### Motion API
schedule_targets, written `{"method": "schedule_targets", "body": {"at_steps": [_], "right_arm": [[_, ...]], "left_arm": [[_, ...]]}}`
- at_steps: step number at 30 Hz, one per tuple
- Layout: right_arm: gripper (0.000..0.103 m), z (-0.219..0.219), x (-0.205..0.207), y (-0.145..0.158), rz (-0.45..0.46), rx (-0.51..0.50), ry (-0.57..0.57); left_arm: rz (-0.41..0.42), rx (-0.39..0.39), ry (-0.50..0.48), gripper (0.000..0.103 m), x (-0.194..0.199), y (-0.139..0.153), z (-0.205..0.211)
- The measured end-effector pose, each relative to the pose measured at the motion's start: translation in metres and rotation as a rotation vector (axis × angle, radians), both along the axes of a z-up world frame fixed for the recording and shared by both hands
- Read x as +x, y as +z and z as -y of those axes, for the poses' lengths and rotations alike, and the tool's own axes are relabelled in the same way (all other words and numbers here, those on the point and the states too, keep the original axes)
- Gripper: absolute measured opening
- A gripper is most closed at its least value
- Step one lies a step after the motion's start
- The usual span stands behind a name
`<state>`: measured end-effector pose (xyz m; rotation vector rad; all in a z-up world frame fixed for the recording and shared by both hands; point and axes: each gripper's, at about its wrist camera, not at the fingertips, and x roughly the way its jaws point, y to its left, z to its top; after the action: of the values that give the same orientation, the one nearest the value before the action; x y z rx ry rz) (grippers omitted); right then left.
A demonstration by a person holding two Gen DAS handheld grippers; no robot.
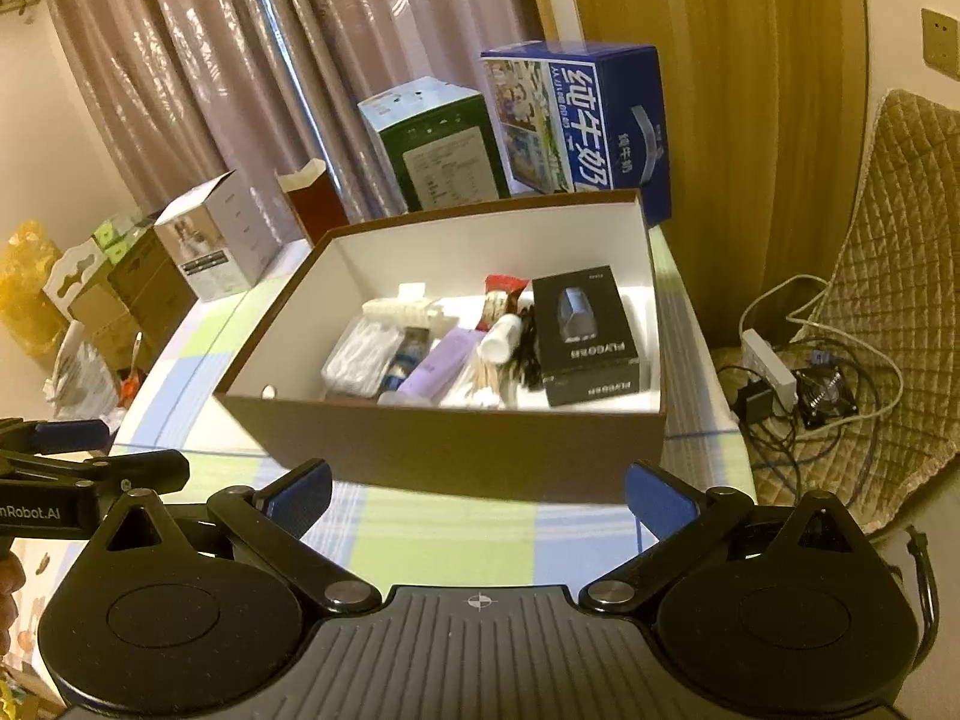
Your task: Organize objects
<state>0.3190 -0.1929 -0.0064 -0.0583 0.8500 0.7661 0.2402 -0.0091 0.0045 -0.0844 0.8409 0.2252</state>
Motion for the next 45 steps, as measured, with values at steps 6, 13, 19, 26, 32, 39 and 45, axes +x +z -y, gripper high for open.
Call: {"method": "schedule_targets", "body": {"at_steps": [6, 13, 19, 26, 32, 39, 45], "right_arm": [[0.101, 0.01, -0.036, 0.003, 0.004, -0.005, -0.017], [0.101, 0.019, -0.086, 0.008, 0.011, -0.026, -0.065], [0.101, 0.023, -0.124, 0.01, 0.018, -0.037, -0.095], [0.101, 0.027, -0.159, 0.011, 0.022, -0.046, -0.113], [0.101, 0.026, -0.183, 0.011, 0.029, -0.057, -0.113], [0.101, 0.022, -0.199, 0.01, 0.04, -0.067, -0.104], [0.101, 0.022, -0.208, 0.011, 0.044, -0.065, -0.103]], "left_arm": [[0.003, -0.007, -0.018, 0.102, -0.034, 0.003, 0.004], [0.002, -0.01, -0.068, 0.102, -0.07, 0.006, 0.006], [0.0, -0.02, -0.095, 0.102, -0.102, 0.005, 0.004], [0.0, -0.027, -0.121, 0.102, -0.136, 0.004, 0.003], [0.002, -0.034, -0.13, 0.102, -0.156, 0.005, 0.0], [0.01, -0.037, -0.127, 0.102, -0.172, 0.007, -0.004], [0.013, -0.033, -0.132, 0.102, -0.181, 0.009, -0.004]]}}
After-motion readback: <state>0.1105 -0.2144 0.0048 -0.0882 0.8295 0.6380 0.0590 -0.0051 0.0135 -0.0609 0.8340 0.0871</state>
